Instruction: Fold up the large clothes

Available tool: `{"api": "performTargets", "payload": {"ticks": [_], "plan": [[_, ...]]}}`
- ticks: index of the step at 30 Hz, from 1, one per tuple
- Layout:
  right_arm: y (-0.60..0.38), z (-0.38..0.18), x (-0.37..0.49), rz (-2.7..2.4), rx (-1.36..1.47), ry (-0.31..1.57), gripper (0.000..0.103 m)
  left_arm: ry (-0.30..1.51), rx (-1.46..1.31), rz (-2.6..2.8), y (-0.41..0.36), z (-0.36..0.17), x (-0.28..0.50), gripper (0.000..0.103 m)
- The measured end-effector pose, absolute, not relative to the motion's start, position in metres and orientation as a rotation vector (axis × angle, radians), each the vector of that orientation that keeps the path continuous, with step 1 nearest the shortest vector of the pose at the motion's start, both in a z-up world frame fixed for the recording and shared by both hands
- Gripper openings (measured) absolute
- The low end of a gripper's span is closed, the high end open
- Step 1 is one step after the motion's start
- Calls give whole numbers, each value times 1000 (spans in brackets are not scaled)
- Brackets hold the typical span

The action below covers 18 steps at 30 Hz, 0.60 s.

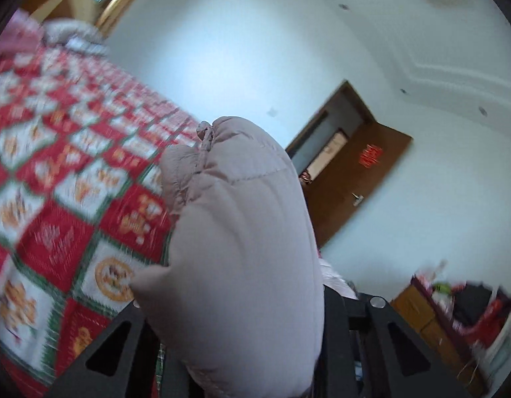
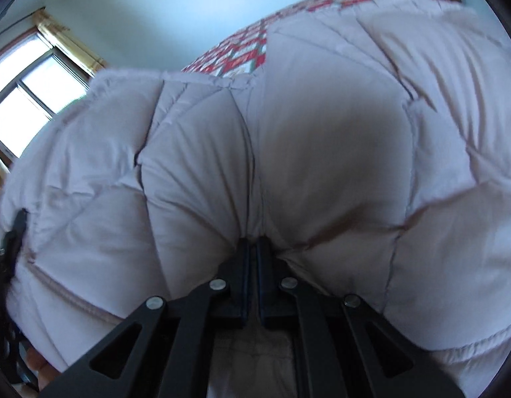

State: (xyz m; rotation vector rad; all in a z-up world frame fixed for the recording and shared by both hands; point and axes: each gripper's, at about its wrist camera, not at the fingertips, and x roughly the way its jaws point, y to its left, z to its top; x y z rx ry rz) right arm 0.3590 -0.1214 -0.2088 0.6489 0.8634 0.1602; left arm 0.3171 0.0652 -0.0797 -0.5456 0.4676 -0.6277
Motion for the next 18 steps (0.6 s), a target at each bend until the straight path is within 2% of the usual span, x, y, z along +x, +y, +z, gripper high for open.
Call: {"api": "performTargets", "payload": {"ticks": [5,9,13,18], "plan": [[-37,-216,364,442,770,924,7,396,-335,-610,71,-32,285,24],[7,-219,370,621,810,970,6,368,-184,-540,70,-25,271,24],[-12,-201,356,638,733,947,9,348,-165,-576,69,-25,264,24],[-98,-160,305,548,700,793,9,333,-35,-639,19,-28,255,24]]}}
